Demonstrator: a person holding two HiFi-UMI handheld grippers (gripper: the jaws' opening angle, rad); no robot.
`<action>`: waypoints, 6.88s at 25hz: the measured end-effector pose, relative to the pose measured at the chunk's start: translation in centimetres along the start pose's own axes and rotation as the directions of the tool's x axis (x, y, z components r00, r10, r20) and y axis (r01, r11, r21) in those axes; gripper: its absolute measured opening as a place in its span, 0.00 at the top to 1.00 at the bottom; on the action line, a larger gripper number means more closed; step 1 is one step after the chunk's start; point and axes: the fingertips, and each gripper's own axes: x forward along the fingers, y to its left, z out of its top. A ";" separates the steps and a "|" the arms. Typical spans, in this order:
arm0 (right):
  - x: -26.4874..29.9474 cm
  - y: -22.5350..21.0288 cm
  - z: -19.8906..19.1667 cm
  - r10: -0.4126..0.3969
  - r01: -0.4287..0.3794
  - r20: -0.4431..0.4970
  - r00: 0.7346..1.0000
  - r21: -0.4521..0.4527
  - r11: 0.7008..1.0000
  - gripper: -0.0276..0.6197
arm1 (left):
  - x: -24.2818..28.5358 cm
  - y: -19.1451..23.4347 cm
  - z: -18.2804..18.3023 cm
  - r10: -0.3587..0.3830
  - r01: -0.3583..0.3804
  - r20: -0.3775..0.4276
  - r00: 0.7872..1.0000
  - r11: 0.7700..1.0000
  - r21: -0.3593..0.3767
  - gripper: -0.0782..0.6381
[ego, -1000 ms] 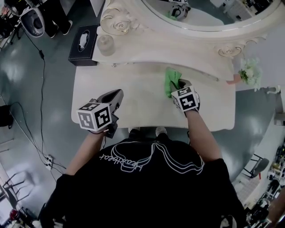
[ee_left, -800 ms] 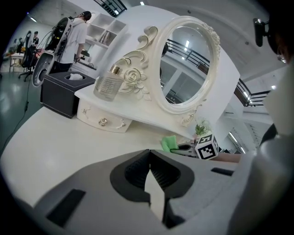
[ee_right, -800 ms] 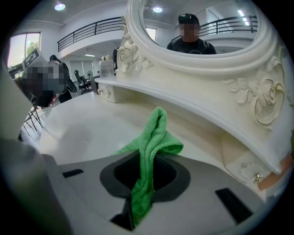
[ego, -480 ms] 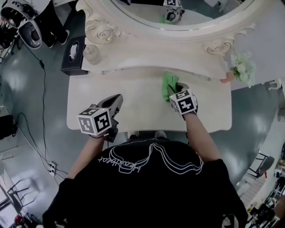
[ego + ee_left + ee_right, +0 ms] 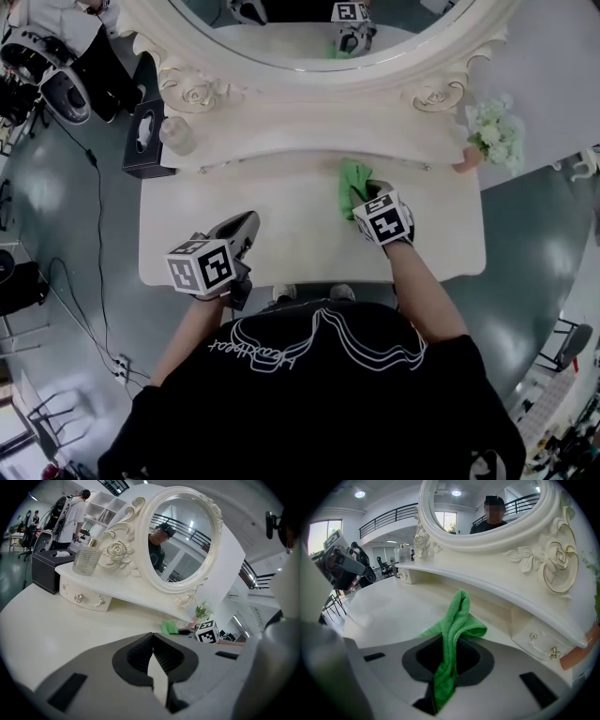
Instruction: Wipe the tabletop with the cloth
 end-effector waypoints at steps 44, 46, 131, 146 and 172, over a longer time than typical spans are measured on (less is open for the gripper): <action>-6.1 -10.2 -7.4 -0.032 0.032 -0.001 0.999 -0.010 0.999 0.87 | 4.4 -13.3 -2.5 0.009 -0.011 0.037 0.999 0.998 0.066 0.88; -6.3 -10.6 -7.6 -0.033 0.033 -0.001 0.999 -0.013 0.999 0.87 | 4.7 -13.7 -2.4 0.007 -0.010 0.042 0.999 0.998 0.067 0.89; -9.1 7.2 1.1 0.401 -0.406 0.245 0.883 -0.029 0.913 0.87 | -7.0 -3.4 -4.9 0.169 -0.147 0.175 0.970 0.980 -0.135 0.88; -3.5 40.9 16.2 0.634 -0.632 0.229 0.739 -0.092 0.769 0.87 | -29.4 13.8 -5.7 0.273 -0.220 0.230 0.934 0.948 -0.231 0.89; 10.1 53.7 19.0 0.499 -0.477 0.018 0.867 -0.263 0.839 0.87 | -38.5 22.4 -11.1 0.380 -0.241 0.286 0.880 0.874 -0.422 0.88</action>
